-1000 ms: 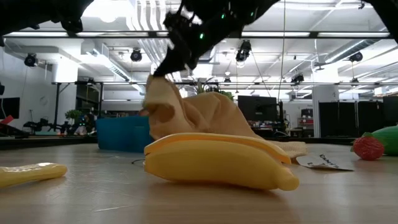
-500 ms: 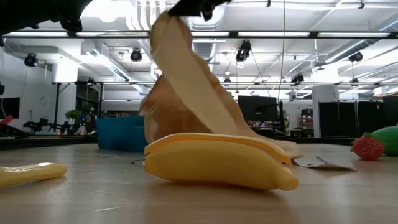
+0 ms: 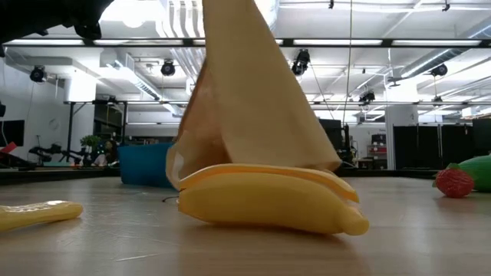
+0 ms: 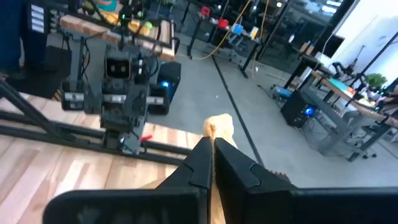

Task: Pick and placing Produce into tupperware
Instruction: Move the yellow towel to the top right of the table

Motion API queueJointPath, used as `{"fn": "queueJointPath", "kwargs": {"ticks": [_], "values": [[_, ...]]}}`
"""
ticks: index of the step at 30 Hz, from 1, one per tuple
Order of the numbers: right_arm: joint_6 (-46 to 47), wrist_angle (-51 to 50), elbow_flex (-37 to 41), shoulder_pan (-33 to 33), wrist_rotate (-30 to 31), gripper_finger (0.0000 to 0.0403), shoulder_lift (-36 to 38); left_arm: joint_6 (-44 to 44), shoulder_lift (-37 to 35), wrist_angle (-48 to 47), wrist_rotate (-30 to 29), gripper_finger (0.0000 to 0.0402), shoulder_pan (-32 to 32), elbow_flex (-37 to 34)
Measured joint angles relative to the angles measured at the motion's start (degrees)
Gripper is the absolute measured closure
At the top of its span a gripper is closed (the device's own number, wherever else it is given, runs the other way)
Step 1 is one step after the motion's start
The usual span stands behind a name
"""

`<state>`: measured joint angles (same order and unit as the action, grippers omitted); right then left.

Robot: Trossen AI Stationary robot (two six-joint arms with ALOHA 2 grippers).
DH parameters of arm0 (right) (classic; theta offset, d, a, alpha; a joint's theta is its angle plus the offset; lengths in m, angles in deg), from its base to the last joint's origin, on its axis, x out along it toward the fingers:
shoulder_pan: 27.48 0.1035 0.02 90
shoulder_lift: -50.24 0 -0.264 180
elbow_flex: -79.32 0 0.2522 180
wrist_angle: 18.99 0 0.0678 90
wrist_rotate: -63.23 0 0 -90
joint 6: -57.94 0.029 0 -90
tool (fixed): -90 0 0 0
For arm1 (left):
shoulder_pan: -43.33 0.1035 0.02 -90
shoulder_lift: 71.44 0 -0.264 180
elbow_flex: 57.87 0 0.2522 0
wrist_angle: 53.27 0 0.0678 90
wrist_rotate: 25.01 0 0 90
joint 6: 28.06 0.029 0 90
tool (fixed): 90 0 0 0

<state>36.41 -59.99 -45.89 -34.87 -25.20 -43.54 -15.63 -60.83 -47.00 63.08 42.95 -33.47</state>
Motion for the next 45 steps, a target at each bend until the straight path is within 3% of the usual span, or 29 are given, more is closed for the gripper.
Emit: {"fn": "queueJointPath", "kwargs": {"ticks": [16,32,45], "values": [[-3.4,-12.6,-23.7,0.3,2.0,0.0395,0.6,0.0,0.0,0.0,0.0,0.025,0.0,0.0],[-11.4,-12.9,-23.2,0.2,13.1,0.0394,7.8,0.0,0.0,0.0,0.0,0.025,0.0,0.0],[-16.2,-9.5,-23.2,0.2,14.4,0.0394,11.1,0.0,0.0,0.0,0.0,0.025,0.0,0.0]]}}
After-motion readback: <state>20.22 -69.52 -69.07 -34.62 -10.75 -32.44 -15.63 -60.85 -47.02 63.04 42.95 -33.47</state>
